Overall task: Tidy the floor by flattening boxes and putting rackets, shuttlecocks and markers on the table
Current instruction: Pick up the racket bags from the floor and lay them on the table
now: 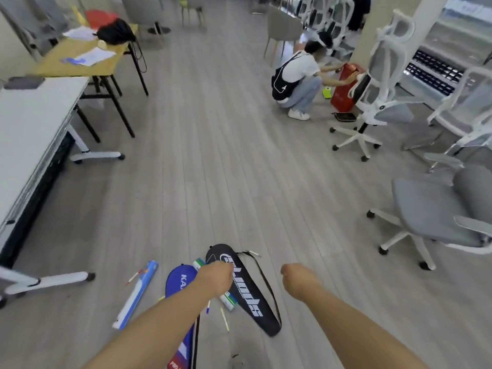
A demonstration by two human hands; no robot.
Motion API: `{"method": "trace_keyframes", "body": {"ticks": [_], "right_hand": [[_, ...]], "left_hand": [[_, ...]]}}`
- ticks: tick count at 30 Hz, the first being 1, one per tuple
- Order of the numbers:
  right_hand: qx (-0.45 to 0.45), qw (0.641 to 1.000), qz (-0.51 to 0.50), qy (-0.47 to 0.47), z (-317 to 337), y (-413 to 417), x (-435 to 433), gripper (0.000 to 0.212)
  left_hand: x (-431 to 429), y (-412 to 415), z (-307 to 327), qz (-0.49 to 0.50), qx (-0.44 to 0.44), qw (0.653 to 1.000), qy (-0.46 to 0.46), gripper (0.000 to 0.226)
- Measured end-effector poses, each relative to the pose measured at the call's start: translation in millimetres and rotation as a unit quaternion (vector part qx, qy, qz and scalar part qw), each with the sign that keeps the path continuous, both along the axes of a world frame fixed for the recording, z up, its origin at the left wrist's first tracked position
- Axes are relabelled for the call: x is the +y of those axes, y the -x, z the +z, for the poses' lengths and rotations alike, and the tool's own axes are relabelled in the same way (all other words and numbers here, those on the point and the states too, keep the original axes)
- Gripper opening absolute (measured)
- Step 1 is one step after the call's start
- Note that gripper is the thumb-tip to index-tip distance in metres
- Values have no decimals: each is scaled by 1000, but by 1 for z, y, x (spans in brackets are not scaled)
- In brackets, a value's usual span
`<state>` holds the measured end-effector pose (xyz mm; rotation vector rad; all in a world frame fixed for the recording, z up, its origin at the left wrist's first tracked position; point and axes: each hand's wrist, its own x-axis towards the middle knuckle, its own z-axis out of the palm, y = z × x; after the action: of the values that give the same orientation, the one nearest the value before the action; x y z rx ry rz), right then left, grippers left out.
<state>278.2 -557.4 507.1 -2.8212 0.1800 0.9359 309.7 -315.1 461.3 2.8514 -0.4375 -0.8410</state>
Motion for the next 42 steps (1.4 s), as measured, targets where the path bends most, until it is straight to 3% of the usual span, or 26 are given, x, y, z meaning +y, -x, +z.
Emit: {"method": "trace_keyframes", "body": {"ticks": [5, 9, 15, 20, 27, 32, 35, 38, 42], "right_hand": [[10, 993, 118, 9, -5, -79, -2, 40], [18, 968, 251, 21, -26, -150, 4, 37], [31, 896, 443, 17, -53, -224, 13, 31], [48, 821, 568, 25, -60, -239, 4, 35], [49, 760, 647, 38, -75, -225, -20, 32], [57, 747, 661, 44, -124, -220, -32, 28], [72, 739, 668, 41, -161, -222, -21, 23], [90, 729, 678, 28, -209, -223, -7, 32], [91, 699, 709, 8, -292, -233, 17, 37]], "left_hand": [[-3, -39, -5, 115, -7, 993, 9, 28], [-10, -54, -15, 234, 14, 972, 14, 29], [-43, -41, -20, 477, 24, 877, 53, 29], [-97, -11, -12, 587, 9, 808, 43, 29], [-160, 36, -29, 671, 33, 740, 30, 29], [-189, 53, -82, 710, 69, 699, 48, 32], [-200, 53, -119, 736, 88, 668, 70, 30], [-202, 49, -164, 759, 102, 638, 83, 30], [-198, 36, -246, 818, 100, 561, 85, 31]]}}
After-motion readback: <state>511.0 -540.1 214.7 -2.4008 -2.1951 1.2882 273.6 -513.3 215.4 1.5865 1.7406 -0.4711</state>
